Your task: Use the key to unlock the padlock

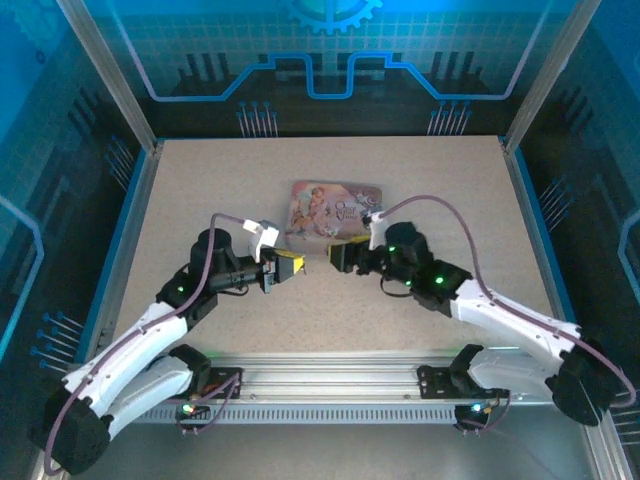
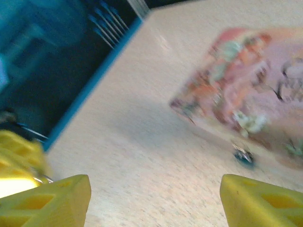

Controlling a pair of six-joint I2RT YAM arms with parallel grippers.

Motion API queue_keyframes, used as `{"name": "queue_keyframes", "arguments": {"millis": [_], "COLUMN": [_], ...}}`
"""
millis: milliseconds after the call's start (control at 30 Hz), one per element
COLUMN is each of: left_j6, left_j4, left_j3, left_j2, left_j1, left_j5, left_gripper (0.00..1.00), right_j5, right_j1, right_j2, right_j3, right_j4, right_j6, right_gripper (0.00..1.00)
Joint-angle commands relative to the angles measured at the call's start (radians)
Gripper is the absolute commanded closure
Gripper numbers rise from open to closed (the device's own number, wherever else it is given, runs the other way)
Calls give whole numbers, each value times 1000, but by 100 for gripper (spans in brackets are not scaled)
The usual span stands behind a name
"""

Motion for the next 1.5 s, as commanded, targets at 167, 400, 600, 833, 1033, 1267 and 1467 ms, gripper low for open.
{"name": "queue_keyframes", "arguments": {"millis": [167, 400, 600, 833, 1033, 1267, 1467], "left_j6": [40, 30, 13, 10, 7, 4, 6], "left_j4": [-263, -303, -283, -256, -237, -234, -231], "left_j3": [-70, -124, -153, -161, -173, -179, -182], "left_j2": [-156, -266, -306, -301, -301, -314, -318], "left_j1": [7, 7, 5, 6, 5, 5, 5], "left_j5": [-244, -250, -209, -164, -140, -125, -120], "left_gripper": [100, 100, 100, 100, 100, 100, 100], "right_j5": [384, 484, 576, 659, 666, 632, 634], "right_j1": [113, 131, 149, 155, 147, 125, 111], "right_j2": [364, 590, 700, 784, 821, 832, 855], "right_j3": [140, 264, 359, 469, 501, 472, 480], "right_j4": [-119, -83, -140, -311, -334, -255, -228], "right_j6": [89, 161, 234, 317, 353, 334, 305], "right_gripper": [29, 36, 42, 45, 52, 56, 65]}}
